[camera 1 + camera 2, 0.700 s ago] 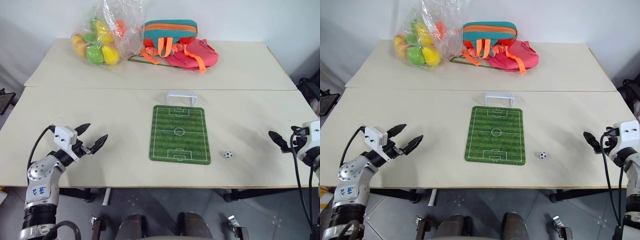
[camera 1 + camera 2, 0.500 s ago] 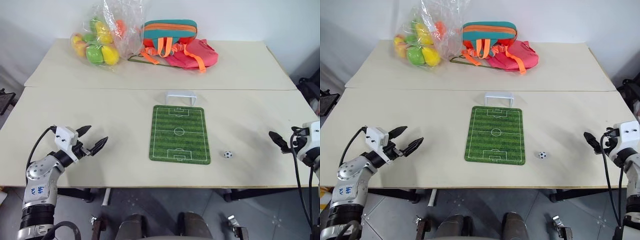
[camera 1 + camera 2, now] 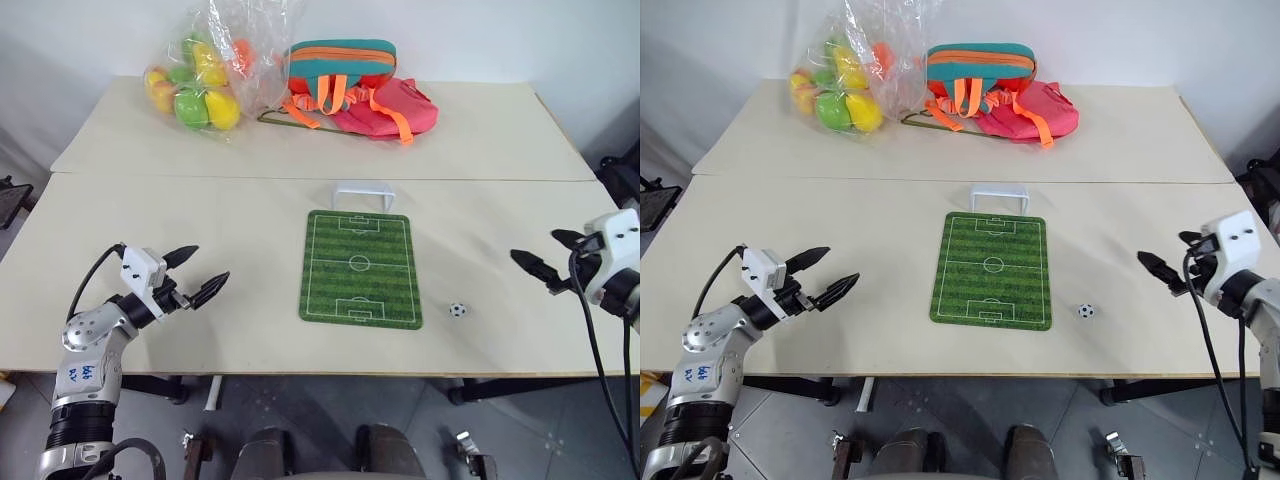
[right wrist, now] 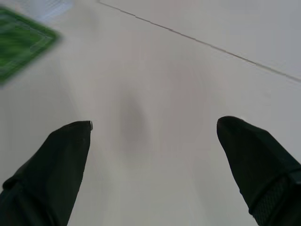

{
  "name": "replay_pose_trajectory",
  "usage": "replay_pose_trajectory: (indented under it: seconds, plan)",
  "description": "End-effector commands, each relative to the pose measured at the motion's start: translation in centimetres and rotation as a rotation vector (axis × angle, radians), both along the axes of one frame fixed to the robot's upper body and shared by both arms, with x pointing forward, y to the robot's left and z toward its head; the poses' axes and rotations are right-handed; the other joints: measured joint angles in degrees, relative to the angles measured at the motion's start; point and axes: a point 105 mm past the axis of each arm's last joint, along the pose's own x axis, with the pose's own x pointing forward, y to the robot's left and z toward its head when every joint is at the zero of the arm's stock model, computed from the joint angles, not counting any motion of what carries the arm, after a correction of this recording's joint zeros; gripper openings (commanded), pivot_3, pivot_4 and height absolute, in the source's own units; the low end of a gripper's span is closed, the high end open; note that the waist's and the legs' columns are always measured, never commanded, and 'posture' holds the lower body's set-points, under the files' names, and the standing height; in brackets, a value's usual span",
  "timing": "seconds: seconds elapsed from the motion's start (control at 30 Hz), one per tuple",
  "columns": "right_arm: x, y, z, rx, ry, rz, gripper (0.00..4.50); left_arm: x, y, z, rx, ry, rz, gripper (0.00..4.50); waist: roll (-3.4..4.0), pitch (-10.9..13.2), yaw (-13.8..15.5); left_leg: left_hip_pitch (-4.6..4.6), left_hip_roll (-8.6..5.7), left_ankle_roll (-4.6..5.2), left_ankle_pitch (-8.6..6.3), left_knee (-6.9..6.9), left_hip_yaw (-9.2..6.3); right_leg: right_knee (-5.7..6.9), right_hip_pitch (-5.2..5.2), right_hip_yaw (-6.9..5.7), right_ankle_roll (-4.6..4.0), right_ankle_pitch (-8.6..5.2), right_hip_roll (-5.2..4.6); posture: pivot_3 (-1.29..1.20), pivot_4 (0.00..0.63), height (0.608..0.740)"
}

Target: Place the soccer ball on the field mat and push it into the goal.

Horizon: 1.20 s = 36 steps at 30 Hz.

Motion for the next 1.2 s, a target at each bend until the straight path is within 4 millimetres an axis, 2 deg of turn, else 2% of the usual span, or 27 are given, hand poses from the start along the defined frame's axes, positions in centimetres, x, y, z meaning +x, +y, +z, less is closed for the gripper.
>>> replay_pose_trajectory:
  seconds: [0.03,0.13,0.2,0.47,0.73,0.83,0.93,1.0,1.03,1.07,1.17,1.2]
  plan:
    - [-1.4,4.1,0.6,-0.044,0.045,0.229,4.47,-1.3,-2.0,1.9,-0.008,-0.076,-0.196,4.50,-0.01,0.0,0.1,0.01,0.00,0.00,0.00,0.00,0.00,0.00,0.01,0.00,0.00,0.00,0.00,0.00,0.150,0.740]
    - [-3.1,7.0,-0.7,-0.105,0.140,0.436,4.47,-3.1,-3.4,1.8,-0.026,-0.053,-0.403,4.50,0.00,0.0,0.5,-0.01,-0.14,0.01,-0.01,0.08,0.02,0.00,0.01,0.00,0.00,0.00,0.00,0.00,0.150,0.740]
    - [-4.0,8.0,-1.7,-0.143,0.195,0.535,4.47,-4.0,-4.0,1.6,-0.024,-0.035,-0.499,4.50,0.00,0.0,0.8,-0.01,-0.17,0.01,-0.01,0.09,0.02,-0.01,0.01,-0.01,0.00,0.00,0.04,0.00,0.150,0.740]
    - [-3.7,6.5,-5.1,-0.257,0.296,0.572,4.47,-4.0,-4.7,0.7,-0.001,-0.019,-0.501,4.50,-0.02,0.0,1.1,-0.08,-0.19,0.08,-0.05,0.27,-0.02,-0.01,0.03,-0.03,0.00,0.00,0.02,0.00,0.150,0.740]
    - [-2.3,5.8,-6.8,-0.241,0.280,0.529,4.47,-4.0,-4.9,0.5,-0.003,-0.017,-0.493,4.50,-0.02,0.0,0.8,-0.07,-0.17,0.07,-0.06,0.37,-0.01,0.04,0.04,-0.04,0.00,0.00,0.05,0.00,0.150,0.740]
    - [-2.1,5.8,-6.9,-0.233,0.272,0.526,3.87,-3.7,-5.0,0.7,-0.006,-0.025,-0.489,4.50,-0.02,0.0,0.9,-0.06,-0.16,0.07,-0.06,0.40,-0.01,0.05,0.06,-0.04,0.00,0.00,0.05,0.00,0.150,0.740]
    - [-2.0,6.0,-6.9,-0.228,0.267,0.527,3.00,-3.6,-5.0,0.8,-0.008,-0.031,-0.488,4.50,-0.02,0.0,0.9,-0.06,-0.13,0.07,-0.06,0.43,-0.04,0.05,0.08,-0.05,0.00,0.00,0.05,0.00,0.150,0.740]
    - [-2.1,6.0,-6.9,-0.230,0.265,0.529,2.25,-3.5,-5.1,0.8,-0.008,-0.033,-0.488,4.50,-0.02,0.0,0.9,-0.06,-0.13,0.07,-0.06,0.44,-0.04,0.05,0.09,-0.05,0.00,0.00,0.05,0.00,0.150,0.740]
    - [-2.1,6.0,-6.8,-0.231,0.262,0.530,2.09,-3.5,-5.1,0.8,-0.008,-0.034,-0.489,4.50,-0.02,0.0,0.9,-0.06,-0.13,0.07,-0.06,0.44,-0.04,0.05,0.09,-0.05,0.00,0.00,0.05,0.00,0.150,0.740]
    - [-2.2,6.0,-6.7,-0.232,0.259,0.530,1.64,-3.5,-5.1,0.8,-0.009,-0.034,-0.490,4.50,-0.02,0.0,0.9,-0.06,-0.13,0.07,-0.06,0.44,-0.05,0.05,0.09,-0.05,0.00,0.00,0.05,0.00,0.150,0.740]
    - [-2.2,6.4,-5.8,-0.224,0.224,0.534,0.84,-3.6,-5.1,0.8,-0.011,-0.035,-0.494,4.50,-0.02,0.0,0.9,-0.07,-0.13,0.07,-0.06,0.45,-0.06,0.06,0.09,-0.06,0.00,0.00,0.05,0.00,0.150,0.740]
    - [-2.3,6.6,-5.4,-0.221,0.213,0.536,0.84,-3.6,-5.1,0.7,-0.012,-0.035,-0.494,4.50,-0.02,0.0,0.9,-0.07,-0.13,0.07,-0.06,0.45,-0.06,0.06,0.09,-0.06,0.00,0.00,0.04,0.00,0.150,0.740]
